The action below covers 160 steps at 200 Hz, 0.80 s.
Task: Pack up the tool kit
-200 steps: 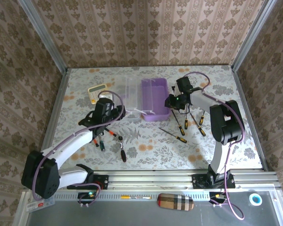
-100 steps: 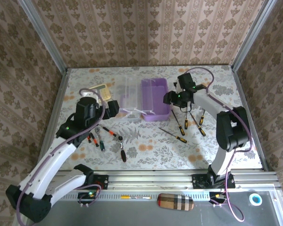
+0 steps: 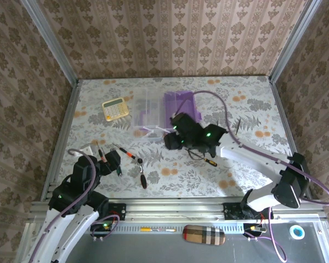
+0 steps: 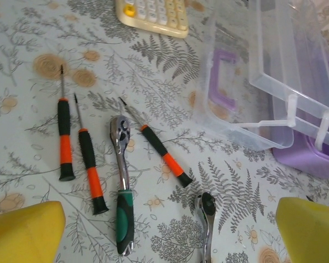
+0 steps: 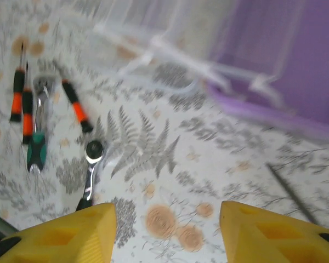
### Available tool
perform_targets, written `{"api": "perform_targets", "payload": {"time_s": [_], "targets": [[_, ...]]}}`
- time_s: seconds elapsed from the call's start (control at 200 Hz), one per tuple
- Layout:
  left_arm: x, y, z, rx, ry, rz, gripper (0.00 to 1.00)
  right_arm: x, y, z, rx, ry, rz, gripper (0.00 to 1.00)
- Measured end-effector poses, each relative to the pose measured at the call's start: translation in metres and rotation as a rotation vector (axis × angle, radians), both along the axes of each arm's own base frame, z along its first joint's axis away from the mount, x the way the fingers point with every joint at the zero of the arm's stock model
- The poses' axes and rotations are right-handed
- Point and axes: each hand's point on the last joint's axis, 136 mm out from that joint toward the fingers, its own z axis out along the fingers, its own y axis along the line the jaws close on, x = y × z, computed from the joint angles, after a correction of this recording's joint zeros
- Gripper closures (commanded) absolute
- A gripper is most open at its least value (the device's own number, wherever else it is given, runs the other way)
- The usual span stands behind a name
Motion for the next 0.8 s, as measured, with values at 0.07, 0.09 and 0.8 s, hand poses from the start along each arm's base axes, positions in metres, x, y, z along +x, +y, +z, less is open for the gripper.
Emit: {"api": "perform_targets", "payload": {"time_s": [0.07, 0.09, 0.8], "targets": [[-0.002, 0.003, -0.003, -0.009, 0.010, 0.020, 0.01, -0.013, 0.020, -0.019, -0.064, 0.014, 0.036, 0.44], [-0.002, 0.003, -0.004, -0.012, 0.014, 0.025, 0.01, -0.015, 0.027, -0.026, -0.084, 0.021, 0.043, 0.44], [-0.006, 0.008, -0.015, -0.040, 0.049, 0.073, 0.00, -0.020, 0.124, -0.146, -0.277, 0.136, 0.069, 0.53]]}}
